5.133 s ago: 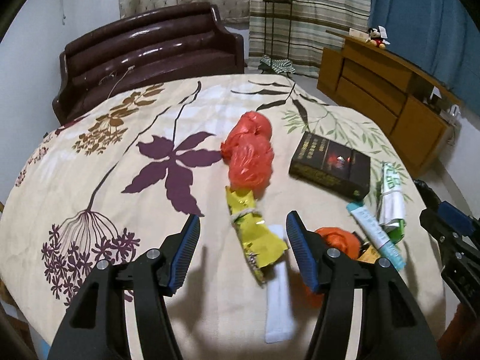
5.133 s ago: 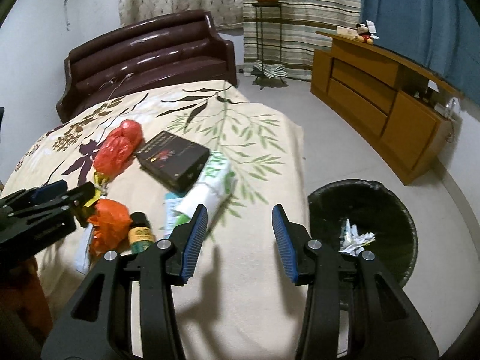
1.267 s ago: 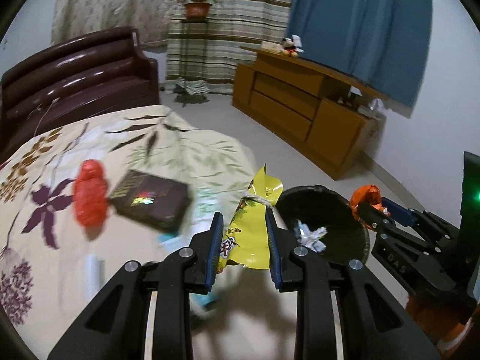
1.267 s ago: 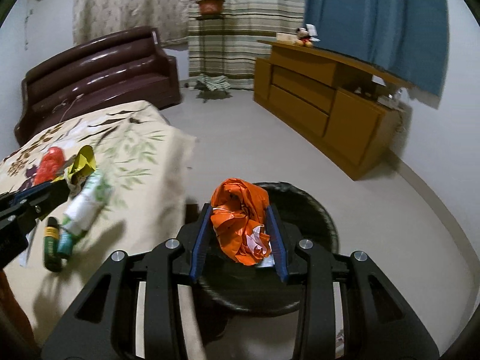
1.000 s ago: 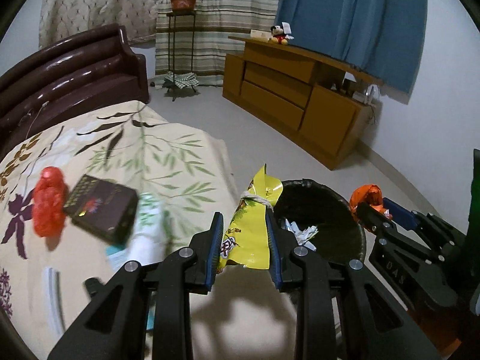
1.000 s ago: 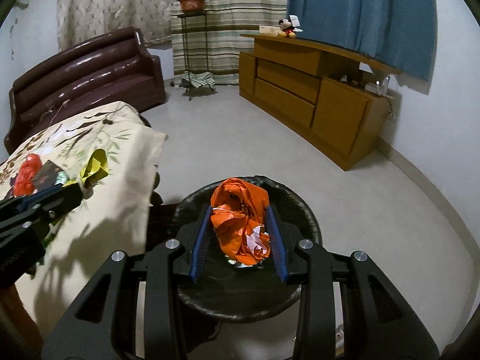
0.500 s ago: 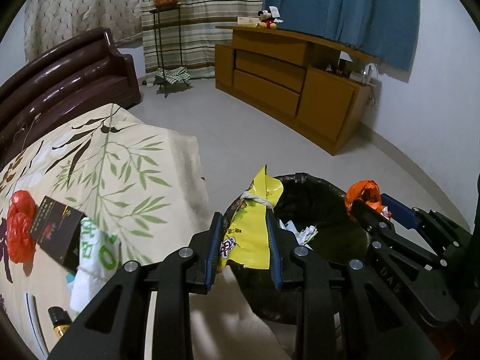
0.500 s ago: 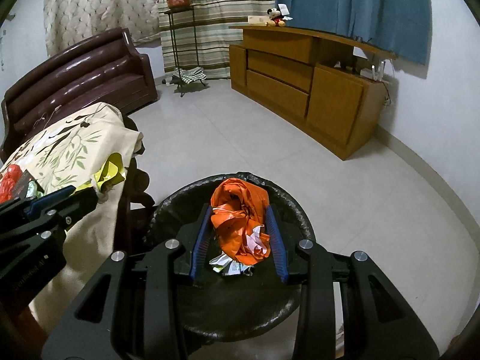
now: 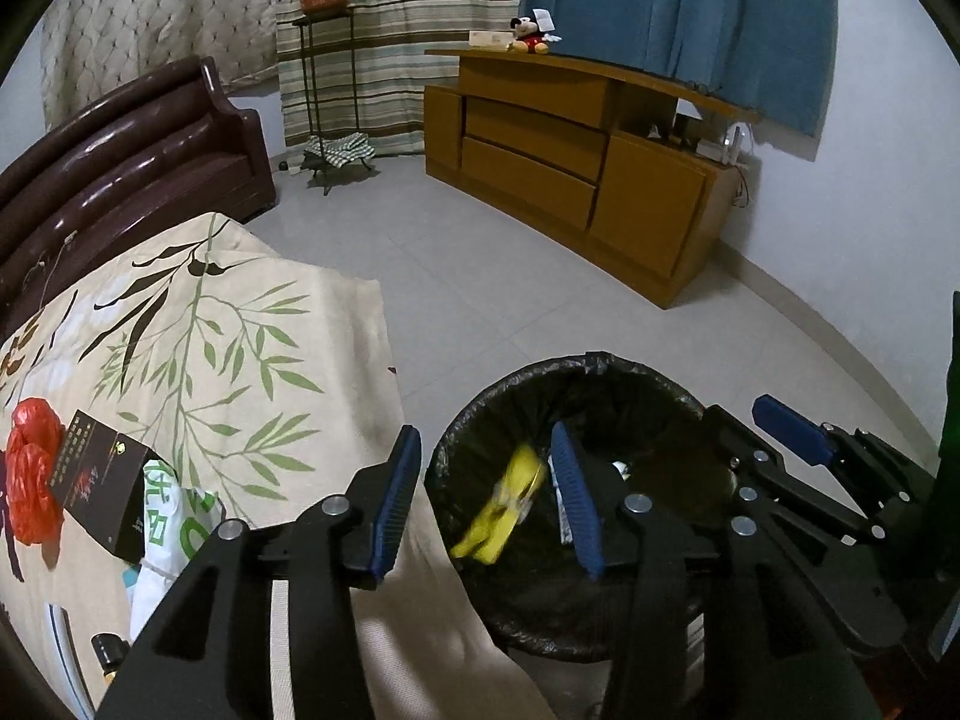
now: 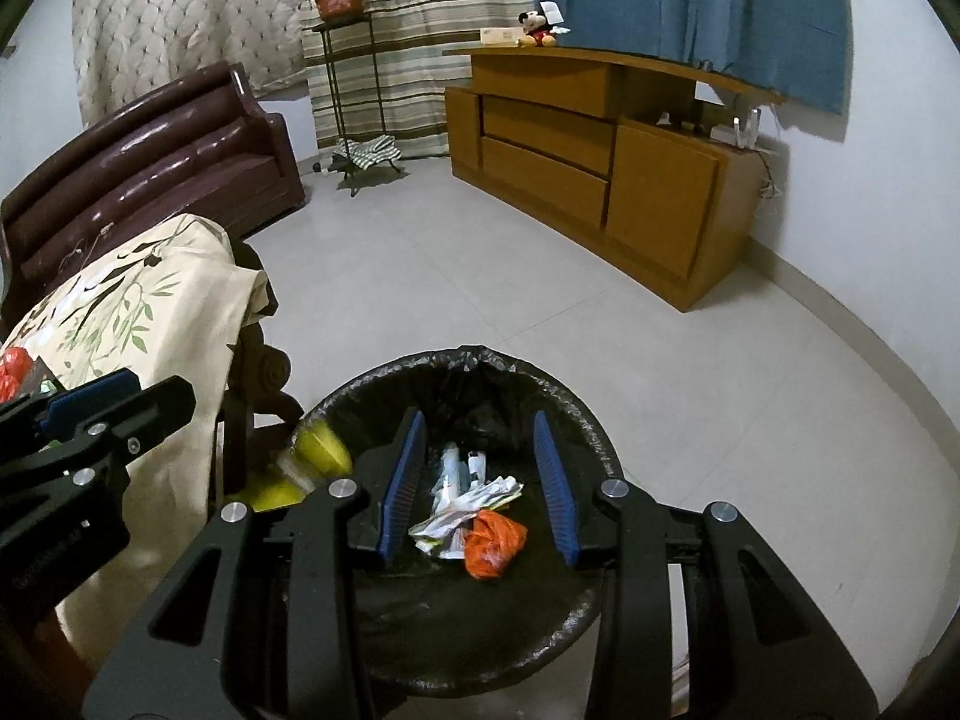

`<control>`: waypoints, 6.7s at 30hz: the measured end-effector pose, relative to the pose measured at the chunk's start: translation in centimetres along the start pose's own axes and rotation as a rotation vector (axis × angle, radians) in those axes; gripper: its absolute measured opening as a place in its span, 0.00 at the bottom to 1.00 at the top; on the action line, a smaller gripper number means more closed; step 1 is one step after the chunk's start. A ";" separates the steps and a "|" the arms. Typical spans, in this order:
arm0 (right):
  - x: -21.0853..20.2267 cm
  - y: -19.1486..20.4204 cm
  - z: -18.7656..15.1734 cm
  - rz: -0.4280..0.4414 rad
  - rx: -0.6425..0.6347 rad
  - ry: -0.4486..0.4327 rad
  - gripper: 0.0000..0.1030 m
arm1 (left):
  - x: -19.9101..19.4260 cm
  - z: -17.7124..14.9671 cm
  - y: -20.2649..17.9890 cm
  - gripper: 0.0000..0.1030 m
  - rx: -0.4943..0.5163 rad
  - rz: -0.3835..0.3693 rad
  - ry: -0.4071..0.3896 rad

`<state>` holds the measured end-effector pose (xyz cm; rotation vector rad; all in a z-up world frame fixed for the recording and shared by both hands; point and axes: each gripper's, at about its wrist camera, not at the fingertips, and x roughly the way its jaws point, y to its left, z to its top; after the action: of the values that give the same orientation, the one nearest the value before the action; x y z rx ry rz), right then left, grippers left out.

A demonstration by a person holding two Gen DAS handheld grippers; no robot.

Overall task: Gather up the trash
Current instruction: 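Carry the yellow wrapper and orange bag over the black bin and open both tools, then move both open tools back over the bed toward the white items, then grasp the white-and-green packet with the right tool while the left tool grasps the white strip, then carry the packet and white strip over the bin and open both tools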

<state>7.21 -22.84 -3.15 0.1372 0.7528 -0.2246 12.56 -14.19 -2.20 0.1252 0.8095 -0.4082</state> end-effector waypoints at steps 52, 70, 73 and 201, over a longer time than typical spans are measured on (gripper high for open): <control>-5.4 20.6 -1.0 0.281 -0.244 0.028 0.46 | -12.9 -8.5 23.5 0.57 -0.385 0.360 -0.064; -3.5 23.1 -1.5 0.247 -0.284 0.089 0.42 | -12.6 -10.1 25.1 0.57 -0.430 0.338 -0.042; -3.6 23.1 -1.7 0.260 -0.293 0.101 0.40 | -12.6 -10.0 24.7 0.57 -0.422 0.336 -0.041; -2.2 0.8 0.0 0.016 0.032 -0.005 0.40 | -2.5 -0.4 1.2 0.50 0.019 0.065 -0.029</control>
<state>5.87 -21.71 -1.59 0.1731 0.7433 -0.2220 11.27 -12.24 -0.70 0.1628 0.7707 -0.3562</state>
